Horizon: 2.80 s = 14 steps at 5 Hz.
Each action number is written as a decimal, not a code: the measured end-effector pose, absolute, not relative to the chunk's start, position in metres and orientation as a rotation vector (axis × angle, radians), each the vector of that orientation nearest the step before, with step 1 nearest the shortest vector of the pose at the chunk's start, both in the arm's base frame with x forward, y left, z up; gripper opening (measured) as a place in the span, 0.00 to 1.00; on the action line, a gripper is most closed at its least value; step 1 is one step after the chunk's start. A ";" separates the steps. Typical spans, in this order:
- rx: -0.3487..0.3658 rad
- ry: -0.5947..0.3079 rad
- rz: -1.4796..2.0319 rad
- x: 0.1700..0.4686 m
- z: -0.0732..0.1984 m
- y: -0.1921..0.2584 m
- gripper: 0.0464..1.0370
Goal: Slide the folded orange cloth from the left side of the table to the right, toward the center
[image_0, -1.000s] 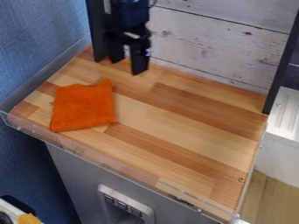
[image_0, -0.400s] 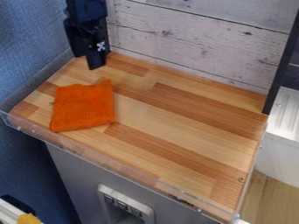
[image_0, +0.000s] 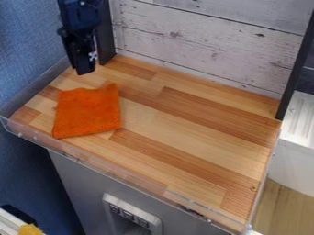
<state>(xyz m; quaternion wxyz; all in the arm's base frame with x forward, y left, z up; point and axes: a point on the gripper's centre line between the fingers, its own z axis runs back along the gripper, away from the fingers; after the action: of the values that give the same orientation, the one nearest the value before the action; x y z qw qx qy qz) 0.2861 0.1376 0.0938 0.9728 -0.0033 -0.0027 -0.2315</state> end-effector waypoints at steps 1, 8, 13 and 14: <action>0.007 -0.006 -0.468 0.285 0.089 0.141 0.11; 0.016 -0.006 -0.444 0.288 0.012 0.129 0.02; 0.010 -0.014 -0.125 0.338 0.010 0.046 0.02; 0.010 -0.014 -0.076 0.342 0.009 0.034 0.02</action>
<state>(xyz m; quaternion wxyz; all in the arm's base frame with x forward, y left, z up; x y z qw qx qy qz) 0.3417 0.0339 0.0092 0.9992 0.0052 -0.0071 -0.0378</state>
